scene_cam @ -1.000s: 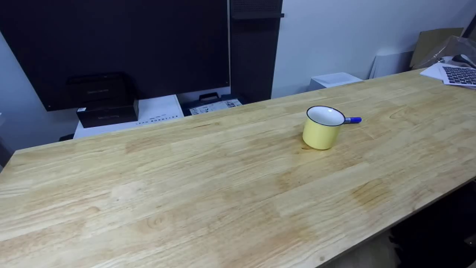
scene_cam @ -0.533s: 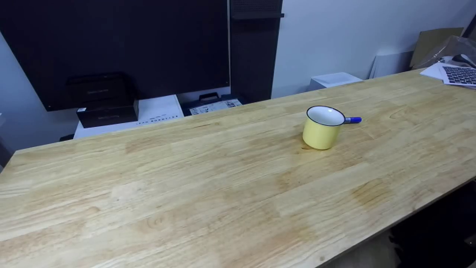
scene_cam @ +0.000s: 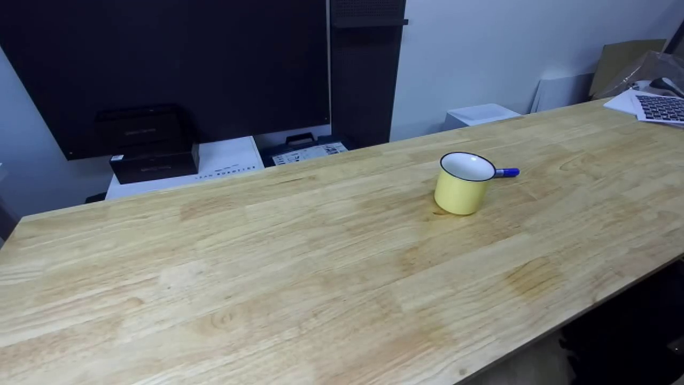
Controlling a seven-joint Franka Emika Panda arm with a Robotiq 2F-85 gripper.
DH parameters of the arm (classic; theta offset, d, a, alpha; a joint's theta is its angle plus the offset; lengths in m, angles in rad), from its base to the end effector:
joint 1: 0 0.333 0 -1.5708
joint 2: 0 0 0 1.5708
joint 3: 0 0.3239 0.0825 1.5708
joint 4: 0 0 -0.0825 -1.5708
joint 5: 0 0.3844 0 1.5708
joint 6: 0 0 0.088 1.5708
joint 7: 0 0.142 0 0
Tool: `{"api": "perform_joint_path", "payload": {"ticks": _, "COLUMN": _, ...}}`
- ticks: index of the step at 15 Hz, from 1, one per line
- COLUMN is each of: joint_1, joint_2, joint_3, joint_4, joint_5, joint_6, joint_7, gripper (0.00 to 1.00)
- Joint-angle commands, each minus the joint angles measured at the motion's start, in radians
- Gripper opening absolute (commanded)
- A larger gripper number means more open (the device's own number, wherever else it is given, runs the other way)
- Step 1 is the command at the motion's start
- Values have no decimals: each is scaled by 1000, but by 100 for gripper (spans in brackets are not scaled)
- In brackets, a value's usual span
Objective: Put the blue marker in the yellow mug
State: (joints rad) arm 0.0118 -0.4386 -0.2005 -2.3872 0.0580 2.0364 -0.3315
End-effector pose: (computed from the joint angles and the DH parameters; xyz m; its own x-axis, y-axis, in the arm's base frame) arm 0.4189 -0.0777 0.4592 0.9850 0.1264 0.1175 0.1390 -0.9847 -0.1055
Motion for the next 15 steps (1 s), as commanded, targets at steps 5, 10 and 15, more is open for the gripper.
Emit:
{"api": "perform_joint_path", "payload": {"ticks": 5, "joint_1": -22, "joint_2": 58, "joint_3": 13, "joint_4": 44, "joint_5": -56, "joint_6": -48, "joint_7": -85, "gripper": 100}}
{"api": "perform_joint_path", "payload": {"ticks": 10, "joint_1": -97, "joint_2": 187, "joint_3": -12, "joint_4": 95, "joint_5": -328, "joint_6": -85, "joint_7": -185, "gripper": 100}}
{"api": "perform_joint_path", "payload": {"ticks": 15, "joint_1": -151, "joint_2": 251, "joint_3": -36, "joint_4": 82, "joint_5": -358, "joint_6": -85, "joint_7": -230, "gripper": 100}}
